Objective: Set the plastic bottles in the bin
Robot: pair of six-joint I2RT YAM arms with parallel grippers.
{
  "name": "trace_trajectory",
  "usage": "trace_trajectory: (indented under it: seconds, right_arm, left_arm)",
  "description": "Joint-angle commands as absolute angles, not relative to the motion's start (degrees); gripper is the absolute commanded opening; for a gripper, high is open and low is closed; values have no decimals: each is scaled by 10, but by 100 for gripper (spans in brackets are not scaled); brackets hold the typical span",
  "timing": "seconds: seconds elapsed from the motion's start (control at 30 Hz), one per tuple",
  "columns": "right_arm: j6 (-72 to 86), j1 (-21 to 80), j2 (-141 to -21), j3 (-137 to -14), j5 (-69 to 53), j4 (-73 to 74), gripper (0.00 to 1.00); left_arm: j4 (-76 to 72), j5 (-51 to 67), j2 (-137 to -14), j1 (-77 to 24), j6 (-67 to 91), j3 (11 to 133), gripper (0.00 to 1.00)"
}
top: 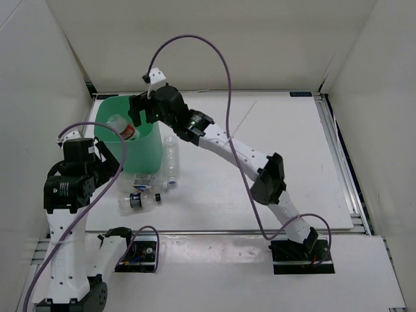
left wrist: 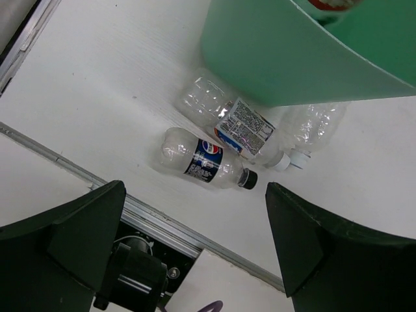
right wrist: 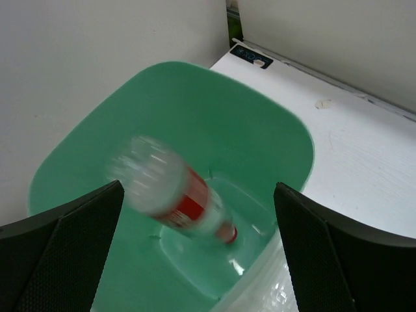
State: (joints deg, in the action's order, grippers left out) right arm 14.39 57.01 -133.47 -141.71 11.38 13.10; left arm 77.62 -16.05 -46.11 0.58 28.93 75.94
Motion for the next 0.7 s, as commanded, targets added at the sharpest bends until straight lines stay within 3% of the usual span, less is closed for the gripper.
trace_trajectory:
  seconds: [0.0, 0.1, 0.2, 0.43, 0.67]
  right_arm:
    - [170, 515, -1170, -1398, 208, 106, 100]
    - [299, 434, -1106, -1297, 41, 144, 100]
    - [324, 390, -1099, -1226, -33, 207, 100]
    - [366, 342, -1218, -1193, -311, 267, 100]
    - [402, 347, -1349, -1235, -378, 267, 100]
  left_arm:
    - [814, -170, -474, 8, 295, 780, 100]
    - [799, -170, -468, 8, 316, 766, 100]
    - [783, -170, -453, 8, 333, 741, 100]
    - [754, -176, -431, 8, 352, 715, 100]
    - [762, -187, -403, 8, 395, 696, 100]
